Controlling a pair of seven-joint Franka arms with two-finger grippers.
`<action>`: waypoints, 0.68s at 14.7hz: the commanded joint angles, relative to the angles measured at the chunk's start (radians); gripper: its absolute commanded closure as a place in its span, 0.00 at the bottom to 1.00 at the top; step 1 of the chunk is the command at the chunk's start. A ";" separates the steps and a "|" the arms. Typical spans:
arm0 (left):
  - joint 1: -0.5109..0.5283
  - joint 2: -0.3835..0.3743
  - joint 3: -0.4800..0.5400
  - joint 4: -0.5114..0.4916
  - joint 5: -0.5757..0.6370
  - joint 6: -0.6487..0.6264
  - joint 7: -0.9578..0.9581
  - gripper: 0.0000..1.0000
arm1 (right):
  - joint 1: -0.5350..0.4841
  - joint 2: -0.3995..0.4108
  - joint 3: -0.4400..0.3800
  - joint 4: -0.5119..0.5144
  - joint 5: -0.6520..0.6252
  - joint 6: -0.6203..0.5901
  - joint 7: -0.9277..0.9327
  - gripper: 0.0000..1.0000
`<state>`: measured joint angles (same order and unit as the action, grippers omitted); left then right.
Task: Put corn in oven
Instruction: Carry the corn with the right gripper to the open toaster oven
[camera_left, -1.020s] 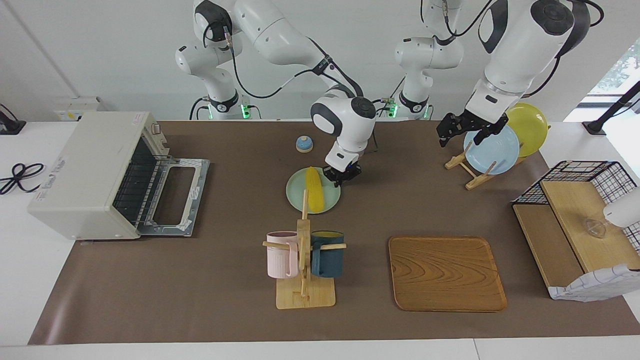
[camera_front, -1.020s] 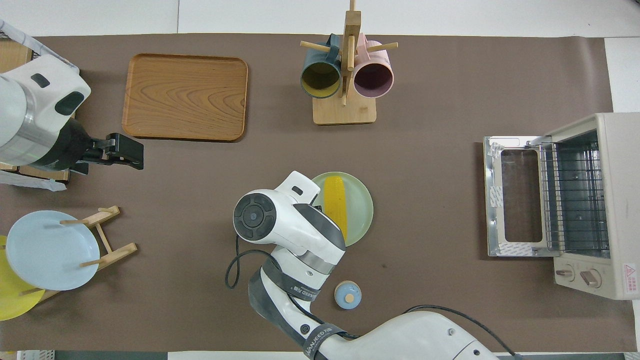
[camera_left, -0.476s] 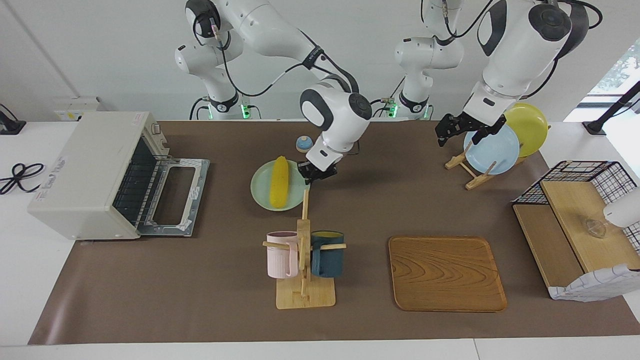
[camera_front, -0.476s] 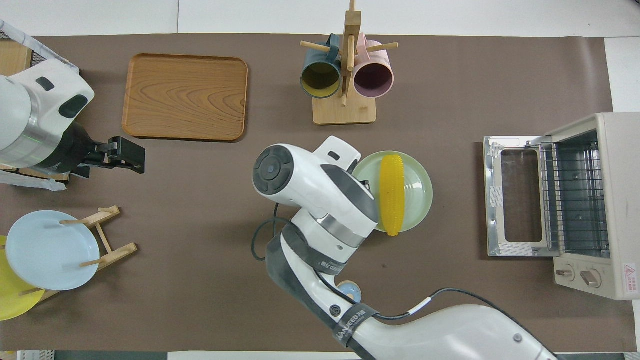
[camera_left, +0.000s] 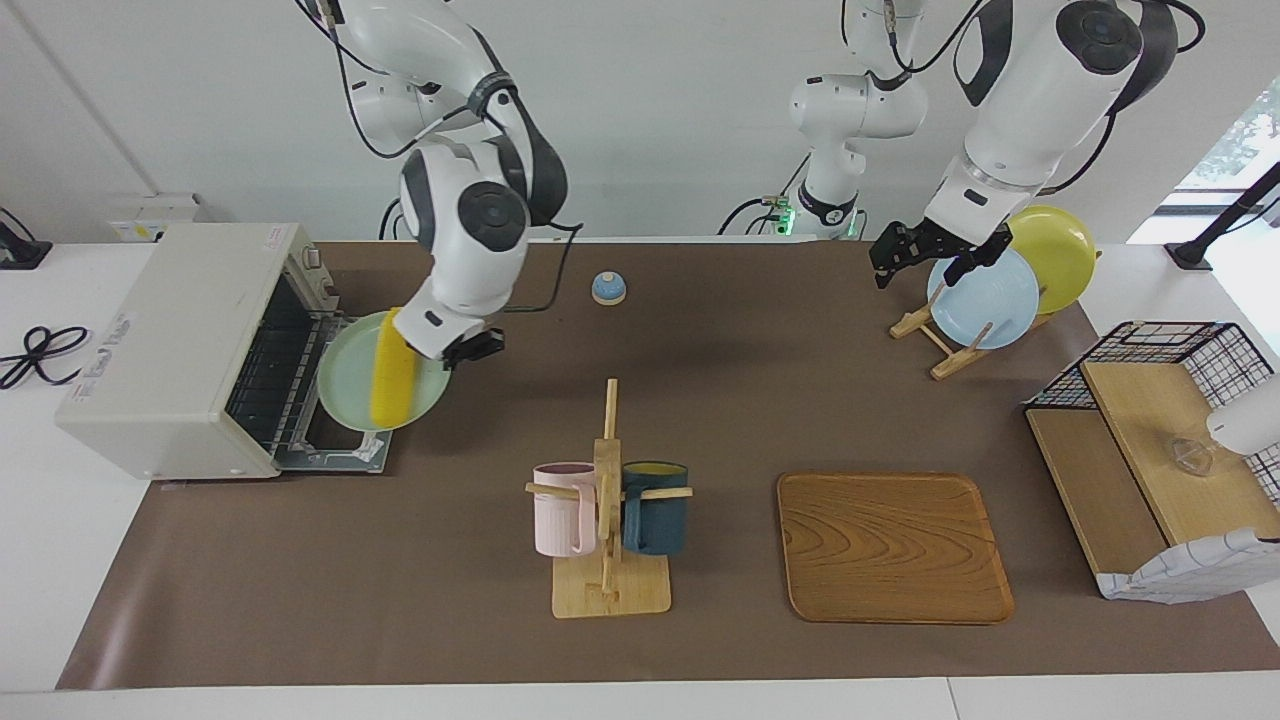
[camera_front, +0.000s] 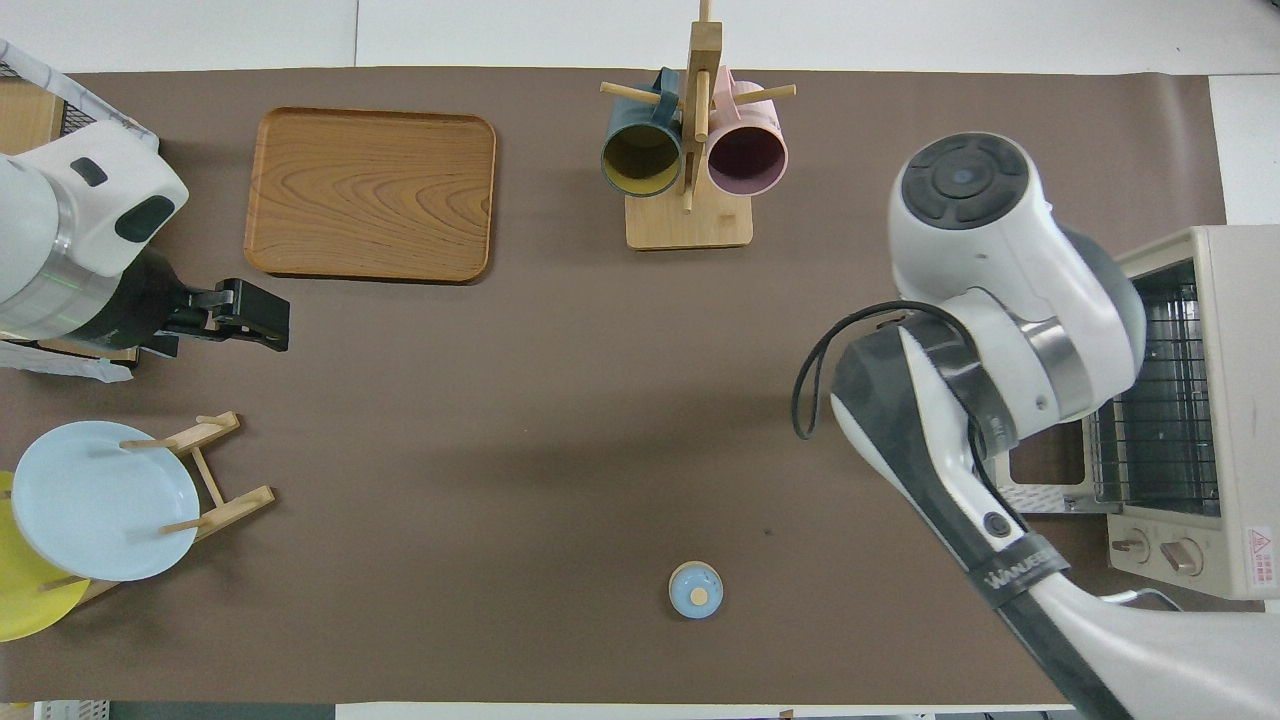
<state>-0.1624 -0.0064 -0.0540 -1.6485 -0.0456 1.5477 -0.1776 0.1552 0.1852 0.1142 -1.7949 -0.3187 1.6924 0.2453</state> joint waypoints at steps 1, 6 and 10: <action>0.003 -0.024 -0.001 -0.024 0.009 0.006 0.020 0.00 | -0.065 -0.085 0.016 -0.139 -0.003 0.039 -0.020 1.00; 0.007 -0.023 -0.001 -0.019 0.009 0.000 0.020 0.00 | -0.213 -0.127 0.015 -0.293 -0.005 0.205 -0.170 1.00; 0.018 -0.023 -0.004 -0.017 0.015 0.000 0.024 0.00 | -0.244 -0.130 0.015 -0.307 -0.005 0.227 -0.225 1.00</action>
<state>-0.1602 -0.0073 -0.0518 -1.6485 -0.0456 1.5479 -0.1737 -0.0758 0.0902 0.1145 -2.0622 -0.3187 1.9071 0.0437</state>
